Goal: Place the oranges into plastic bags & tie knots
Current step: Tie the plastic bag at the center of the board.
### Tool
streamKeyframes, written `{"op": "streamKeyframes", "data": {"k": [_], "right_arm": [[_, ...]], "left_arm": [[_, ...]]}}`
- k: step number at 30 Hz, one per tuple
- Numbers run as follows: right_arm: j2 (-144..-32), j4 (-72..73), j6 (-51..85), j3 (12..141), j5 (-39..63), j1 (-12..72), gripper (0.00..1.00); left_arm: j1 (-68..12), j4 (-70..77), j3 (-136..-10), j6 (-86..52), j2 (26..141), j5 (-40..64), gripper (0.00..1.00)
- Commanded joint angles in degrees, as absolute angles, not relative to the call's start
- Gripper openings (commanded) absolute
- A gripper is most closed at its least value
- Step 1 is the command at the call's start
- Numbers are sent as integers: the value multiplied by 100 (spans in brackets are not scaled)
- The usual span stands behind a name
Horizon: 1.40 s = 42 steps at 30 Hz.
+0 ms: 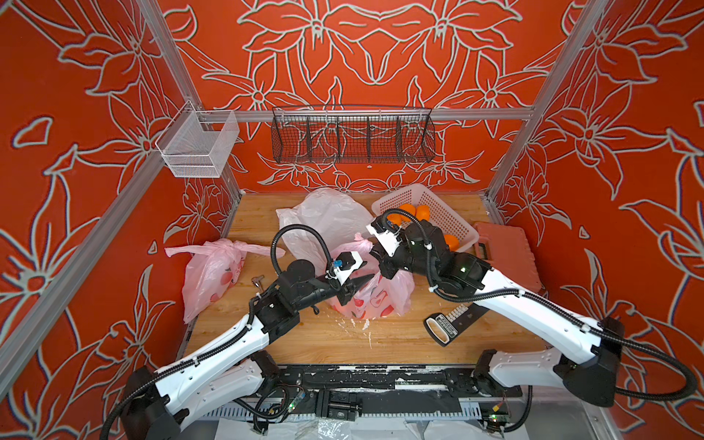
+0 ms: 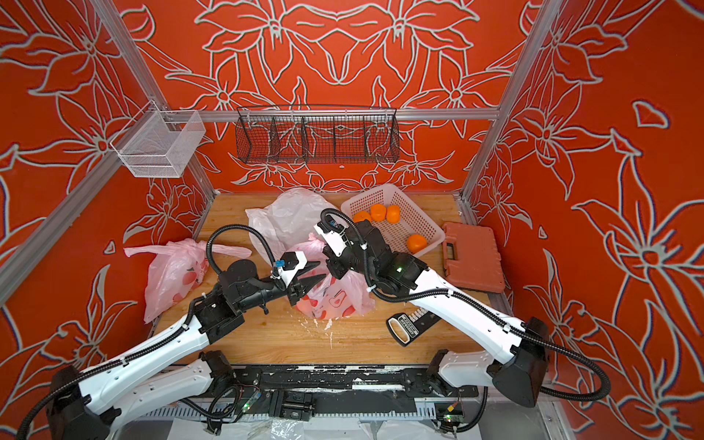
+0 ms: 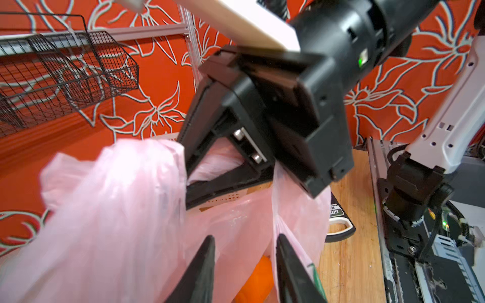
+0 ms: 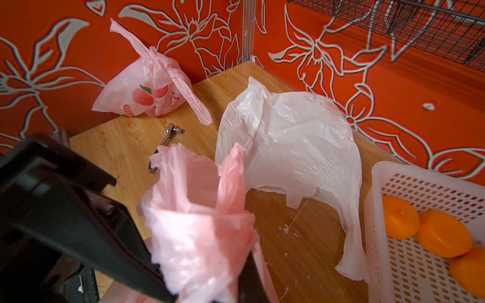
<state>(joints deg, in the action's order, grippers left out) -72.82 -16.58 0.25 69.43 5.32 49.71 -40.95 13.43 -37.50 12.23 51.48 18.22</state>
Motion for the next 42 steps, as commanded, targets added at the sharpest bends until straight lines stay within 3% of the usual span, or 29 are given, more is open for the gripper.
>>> {"op": "streamKeyframes", "data": {"k": [1, 5, 13, 21, 29, 42], "right_arm": [[-7147, -1743, 250, 7119, 695, 4950, 0], [-7130, -1868, 298, 7166, 747, 4949, 0], [-7078, -1906, 380, 7161, 844, 4951, 0], [-6994, -2098, 478, 7194, 853, 4949, 0], [-7018, -2172, 510, 7208, 957, 4949, 0], [-7188, -2459, 491, 7368, 1111, 4954, 0]], "left_arm": [[-4113, 1394, -3877, 1266, 5329, 1782, 28], [-4117, 1375, -4059, 1261, 5750, 1923, 17], [-4110, 1829, -4061, 1445, 6099, 567, 17], [-4008, 1865, -4032, 1588, 6111, 454, 34], [-3999, 1787, -4017, 1824, 6065, 1248, 46], [-3999, 1872, -4062, 1671, 6030, 968, 45]]}}
